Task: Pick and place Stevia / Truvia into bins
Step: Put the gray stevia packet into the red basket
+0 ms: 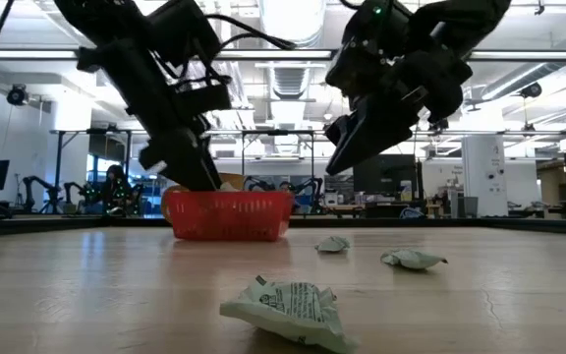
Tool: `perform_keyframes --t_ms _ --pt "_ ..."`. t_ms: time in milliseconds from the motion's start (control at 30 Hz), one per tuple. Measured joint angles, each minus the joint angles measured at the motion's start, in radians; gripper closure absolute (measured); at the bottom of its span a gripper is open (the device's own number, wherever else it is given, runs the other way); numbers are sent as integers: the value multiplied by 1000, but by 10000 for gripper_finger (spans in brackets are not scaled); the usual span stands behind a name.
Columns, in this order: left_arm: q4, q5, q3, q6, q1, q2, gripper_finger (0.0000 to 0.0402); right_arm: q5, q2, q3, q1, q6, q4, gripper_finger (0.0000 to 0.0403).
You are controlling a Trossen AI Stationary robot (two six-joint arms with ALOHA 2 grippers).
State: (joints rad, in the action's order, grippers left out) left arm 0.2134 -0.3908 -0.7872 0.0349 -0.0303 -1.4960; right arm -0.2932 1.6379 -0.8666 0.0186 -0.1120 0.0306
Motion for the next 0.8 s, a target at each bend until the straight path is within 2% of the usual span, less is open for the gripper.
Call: perform_keyframes --t_ms 100,467,800 --pt "15 0 5 0 -3 50 143 -2 0 26 -20 0 -67 322" --pt "19 -3 9 -1 -40 224 143 -2 1 45 -42 64 -79 325" --pt "44 -3 9 17 -127 355 143 5 1 110 -116 61 -271 323"
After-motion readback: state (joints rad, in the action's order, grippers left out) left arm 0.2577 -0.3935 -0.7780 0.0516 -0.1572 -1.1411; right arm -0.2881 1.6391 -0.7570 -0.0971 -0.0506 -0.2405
